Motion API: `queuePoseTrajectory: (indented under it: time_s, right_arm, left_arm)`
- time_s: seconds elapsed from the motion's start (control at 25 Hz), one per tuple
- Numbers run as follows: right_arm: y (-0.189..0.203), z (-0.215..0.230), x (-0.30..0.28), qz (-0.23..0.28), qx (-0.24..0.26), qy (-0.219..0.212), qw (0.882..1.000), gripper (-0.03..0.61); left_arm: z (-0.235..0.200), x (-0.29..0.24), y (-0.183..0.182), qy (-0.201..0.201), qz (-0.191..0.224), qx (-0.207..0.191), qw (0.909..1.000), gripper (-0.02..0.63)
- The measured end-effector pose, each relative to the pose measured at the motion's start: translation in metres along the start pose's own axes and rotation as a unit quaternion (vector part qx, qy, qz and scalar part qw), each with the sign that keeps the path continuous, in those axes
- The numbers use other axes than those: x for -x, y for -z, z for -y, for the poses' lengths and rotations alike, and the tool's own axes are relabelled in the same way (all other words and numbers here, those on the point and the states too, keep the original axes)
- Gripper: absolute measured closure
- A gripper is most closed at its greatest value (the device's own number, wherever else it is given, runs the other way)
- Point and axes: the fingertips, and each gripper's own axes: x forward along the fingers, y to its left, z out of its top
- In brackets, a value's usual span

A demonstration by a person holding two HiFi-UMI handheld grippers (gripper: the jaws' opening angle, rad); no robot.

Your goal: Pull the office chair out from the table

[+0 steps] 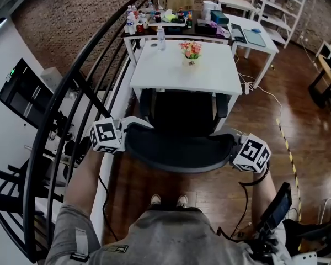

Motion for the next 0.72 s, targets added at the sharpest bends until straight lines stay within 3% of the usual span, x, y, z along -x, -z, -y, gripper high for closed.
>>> queuePoseTrajectory:
  time_s: [0.72]
  right_arm:
    - [-0.005,-0.116,0.012,-0.008,-0.009,0.019,1.0,0.445]
  left_arm:
    - [0.111,0.028,0.002,0.01,0.008,-0.03,0.9995,0.486]
